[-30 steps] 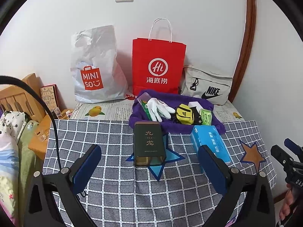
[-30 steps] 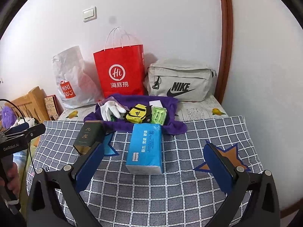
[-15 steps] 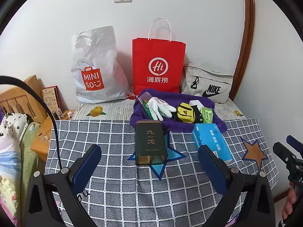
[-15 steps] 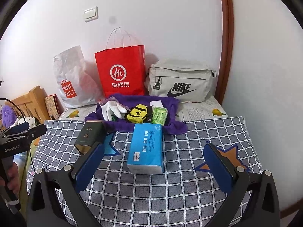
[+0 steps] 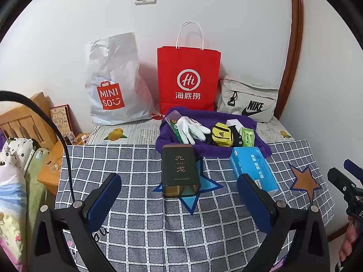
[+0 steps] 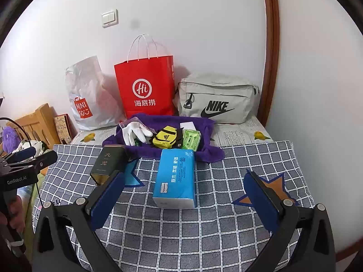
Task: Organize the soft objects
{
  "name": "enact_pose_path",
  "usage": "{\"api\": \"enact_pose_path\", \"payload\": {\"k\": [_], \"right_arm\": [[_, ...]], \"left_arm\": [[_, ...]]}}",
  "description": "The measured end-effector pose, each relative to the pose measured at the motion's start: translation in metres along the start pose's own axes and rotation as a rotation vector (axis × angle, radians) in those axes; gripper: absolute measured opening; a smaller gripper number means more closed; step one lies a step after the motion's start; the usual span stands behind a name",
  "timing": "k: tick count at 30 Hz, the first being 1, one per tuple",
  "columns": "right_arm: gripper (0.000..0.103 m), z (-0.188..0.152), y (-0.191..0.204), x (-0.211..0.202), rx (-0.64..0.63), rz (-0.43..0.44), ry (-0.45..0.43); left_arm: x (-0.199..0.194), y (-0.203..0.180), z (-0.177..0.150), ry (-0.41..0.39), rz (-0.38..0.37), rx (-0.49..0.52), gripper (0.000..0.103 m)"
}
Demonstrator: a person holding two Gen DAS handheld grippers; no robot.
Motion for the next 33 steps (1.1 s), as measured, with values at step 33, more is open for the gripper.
{"api": "enact_pose_path", "payload": {"k": [33], "right_arm": [[0.103, -0.0003, 0.0039, 0.0009, -0.01, 0.003, 0.007]], "left_arm": [[-0.0021, 0.0, 0.0009, -0.001, 0.005, 0.008, 0.103]]}}
Point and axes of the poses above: each gripper's, at about its wrist camera, not at the fingertips, and x roughly the way its jaws point, y to its left, z to its top, the point moved 3 cm from there along x, roughly the way its jaws point, and after that the axes turned 1 degree about -y, right-handed, at the moved point
